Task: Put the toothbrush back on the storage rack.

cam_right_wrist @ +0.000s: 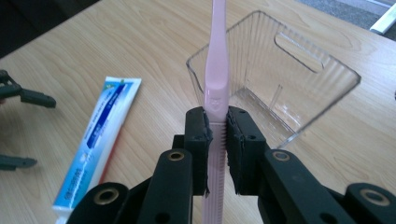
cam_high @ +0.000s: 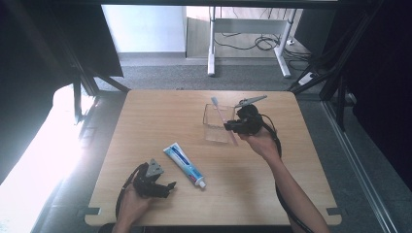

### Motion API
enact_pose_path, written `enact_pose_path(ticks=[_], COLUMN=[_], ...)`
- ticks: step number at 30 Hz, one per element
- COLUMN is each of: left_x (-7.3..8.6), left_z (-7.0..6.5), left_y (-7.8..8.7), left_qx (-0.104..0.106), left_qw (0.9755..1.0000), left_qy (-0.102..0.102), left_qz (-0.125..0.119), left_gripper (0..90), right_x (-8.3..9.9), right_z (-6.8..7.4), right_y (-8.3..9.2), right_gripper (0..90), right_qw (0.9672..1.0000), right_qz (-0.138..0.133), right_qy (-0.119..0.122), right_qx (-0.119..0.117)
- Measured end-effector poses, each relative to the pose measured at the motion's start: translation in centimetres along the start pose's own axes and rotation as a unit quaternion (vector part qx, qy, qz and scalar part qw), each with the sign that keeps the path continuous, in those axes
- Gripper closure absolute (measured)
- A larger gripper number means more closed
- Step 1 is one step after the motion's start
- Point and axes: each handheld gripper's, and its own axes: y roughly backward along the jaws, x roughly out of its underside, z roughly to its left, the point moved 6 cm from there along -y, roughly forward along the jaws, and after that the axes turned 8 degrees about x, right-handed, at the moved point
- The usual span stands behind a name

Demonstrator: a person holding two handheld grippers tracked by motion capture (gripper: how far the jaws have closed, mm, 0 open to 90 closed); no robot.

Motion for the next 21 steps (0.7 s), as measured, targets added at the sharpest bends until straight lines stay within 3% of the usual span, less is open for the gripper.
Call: enact_pose_path(ticks=[21], left_x=[0.0], left_z=[0.0], left_y=[0.1], left_qx=[0.001], left_qw=[1.0], left_qy=[-0.002], left_qz=[0.0], left_gripper=[13.3], right_x=[-3.2], right_z=[-0.6], right_y=[-2.2], right_gripper=[79.3], right_qw=[0.9988], right_qz=[-0.044], right_qy=[-0.02], right_qx=[-0.002])
